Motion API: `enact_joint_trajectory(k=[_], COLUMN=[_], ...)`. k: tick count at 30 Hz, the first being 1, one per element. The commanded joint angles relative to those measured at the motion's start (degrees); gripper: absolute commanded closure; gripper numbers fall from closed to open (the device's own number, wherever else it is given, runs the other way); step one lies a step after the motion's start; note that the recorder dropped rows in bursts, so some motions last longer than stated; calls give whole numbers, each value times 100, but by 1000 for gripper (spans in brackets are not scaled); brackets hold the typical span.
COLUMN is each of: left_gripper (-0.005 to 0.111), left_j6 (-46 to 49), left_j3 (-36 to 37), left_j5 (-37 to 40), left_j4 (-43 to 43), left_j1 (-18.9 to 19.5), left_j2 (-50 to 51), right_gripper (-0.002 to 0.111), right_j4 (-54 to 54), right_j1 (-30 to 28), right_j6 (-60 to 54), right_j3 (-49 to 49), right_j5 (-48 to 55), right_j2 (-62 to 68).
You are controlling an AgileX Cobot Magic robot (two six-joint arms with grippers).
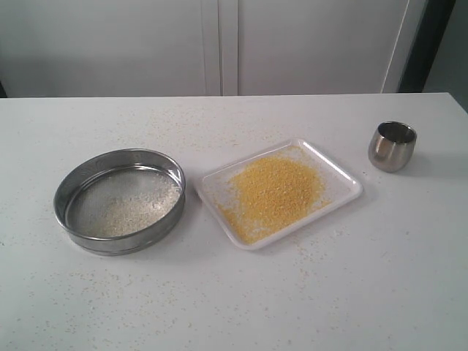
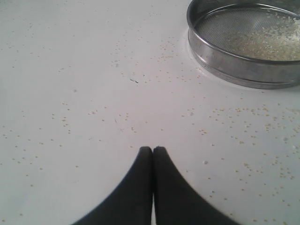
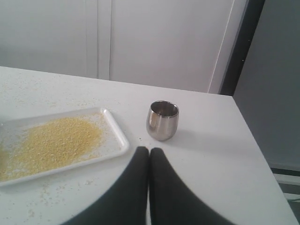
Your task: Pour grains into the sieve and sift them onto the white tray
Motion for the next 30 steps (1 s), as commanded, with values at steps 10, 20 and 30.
enact_joint_trajectory(k=[10, 20, 30], left_gripper=[107, 107, 107], left_j6=[0, 0, 0], left_j3=[60, 60, 60], left_j5=[66, 66, 66], left_j4=[-21, -21, -21], left_j1=[-47, -47, -47], left_j2=[-24, -24, -24], right_gripper=[108, 108, 108], right_j4=[-396, -396, -396], right_j1=[-6, -6, -6], right_j6=[377, 647, 647], right_j3=[333, 621, 1223], right_j5=[-456, -618, -930], right_j2=[-27, -27, -27])
